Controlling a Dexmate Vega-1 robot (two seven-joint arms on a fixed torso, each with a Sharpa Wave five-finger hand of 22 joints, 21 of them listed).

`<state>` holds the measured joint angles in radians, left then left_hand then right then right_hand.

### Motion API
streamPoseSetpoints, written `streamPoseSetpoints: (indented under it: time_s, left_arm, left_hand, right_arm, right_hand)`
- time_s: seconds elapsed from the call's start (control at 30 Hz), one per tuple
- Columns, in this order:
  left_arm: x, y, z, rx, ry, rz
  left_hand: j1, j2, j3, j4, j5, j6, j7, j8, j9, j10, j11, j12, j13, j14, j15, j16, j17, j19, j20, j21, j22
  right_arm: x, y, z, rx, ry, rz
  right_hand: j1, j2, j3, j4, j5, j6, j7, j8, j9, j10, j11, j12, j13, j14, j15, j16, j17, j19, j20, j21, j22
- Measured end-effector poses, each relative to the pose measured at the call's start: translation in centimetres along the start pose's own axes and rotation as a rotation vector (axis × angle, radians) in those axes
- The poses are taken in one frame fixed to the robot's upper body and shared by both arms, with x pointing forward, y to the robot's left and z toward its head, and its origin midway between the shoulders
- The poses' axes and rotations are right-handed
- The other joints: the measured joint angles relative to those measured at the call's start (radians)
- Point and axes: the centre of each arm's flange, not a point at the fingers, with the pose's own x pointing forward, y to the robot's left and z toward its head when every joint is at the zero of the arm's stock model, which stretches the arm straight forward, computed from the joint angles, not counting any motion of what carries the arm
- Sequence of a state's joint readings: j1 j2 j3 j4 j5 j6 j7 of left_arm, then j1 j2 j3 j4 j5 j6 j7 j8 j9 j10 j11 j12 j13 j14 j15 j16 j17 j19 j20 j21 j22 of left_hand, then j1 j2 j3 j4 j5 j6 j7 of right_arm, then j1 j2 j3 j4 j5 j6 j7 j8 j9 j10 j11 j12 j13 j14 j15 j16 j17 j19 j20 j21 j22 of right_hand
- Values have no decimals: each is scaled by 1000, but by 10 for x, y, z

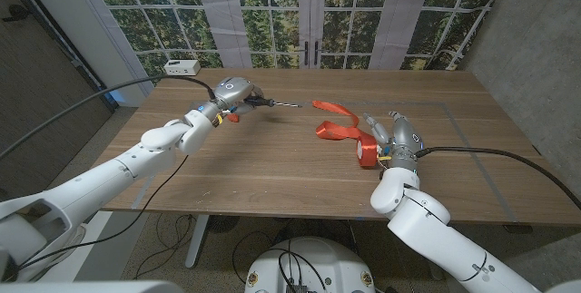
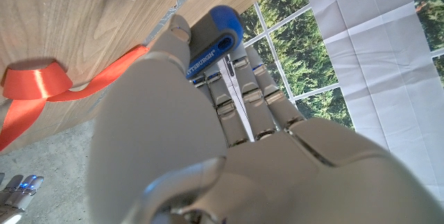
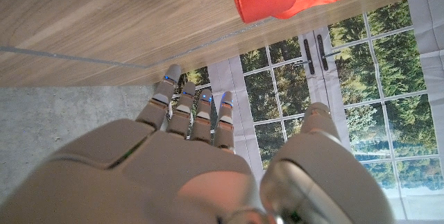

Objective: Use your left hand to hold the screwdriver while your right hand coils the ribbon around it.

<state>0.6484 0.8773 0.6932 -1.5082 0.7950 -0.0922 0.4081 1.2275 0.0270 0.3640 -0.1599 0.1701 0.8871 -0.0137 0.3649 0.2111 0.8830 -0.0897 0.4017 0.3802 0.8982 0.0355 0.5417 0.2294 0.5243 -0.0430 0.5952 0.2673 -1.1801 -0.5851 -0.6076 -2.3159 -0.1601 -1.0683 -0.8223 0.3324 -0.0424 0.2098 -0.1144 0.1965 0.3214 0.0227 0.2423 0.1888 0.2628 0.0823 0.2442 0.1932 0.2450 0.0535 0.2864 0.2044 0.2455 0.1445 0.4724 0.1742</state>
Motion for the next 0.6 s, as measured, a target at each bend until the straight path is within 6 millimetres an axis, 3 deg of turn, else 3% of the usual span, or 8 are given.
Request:
streamPoseSetpoints:
  time_s: [0.13,0.23,0.6]
  left_arm:
    - [-2,-1,0,-2,-1,-1]
    - [-3,-1,0,-3,-2,-1]
    - [-7,-2,3,-8,-9,2]
  left_hand:
    - [0,0,-3,3,0,0,0,0,0,0,0,-3,16,0,0,0,0,-4,-4,4,0]
    - [0,0,-3,3,0,0,0,2,0,0,0,-4,21,0,0,0,1,-4,-4,4,0]
    - [0,0,-7,1,-2,0,0,2,1,0,0,-4,22,0,0,0,3,-9,2,16,0]
  right_arm:
    - [-4,-1,0,-15,-3,24]
    - [-7,-2,1,-33,-1,42]
    - [-18,-5,8,-122,21,69]
  right_hand:
    - [20,-3,3,-8,8,-16,-16,-11,0,-4,-4,-9,5,-3,3,-5,0,1,-2,-5,0]
    - [33,0,7,-16,8,-29,-11,-22,0,-20,-9,-15,5,-15,3,-12,-4,-4,-7,-8,0]
    - [46,-6,3,-20,15,-36,-7,-22,0,-24,-5,-21,5,-21,-2,-14,-5,-4,-7,-16,0]
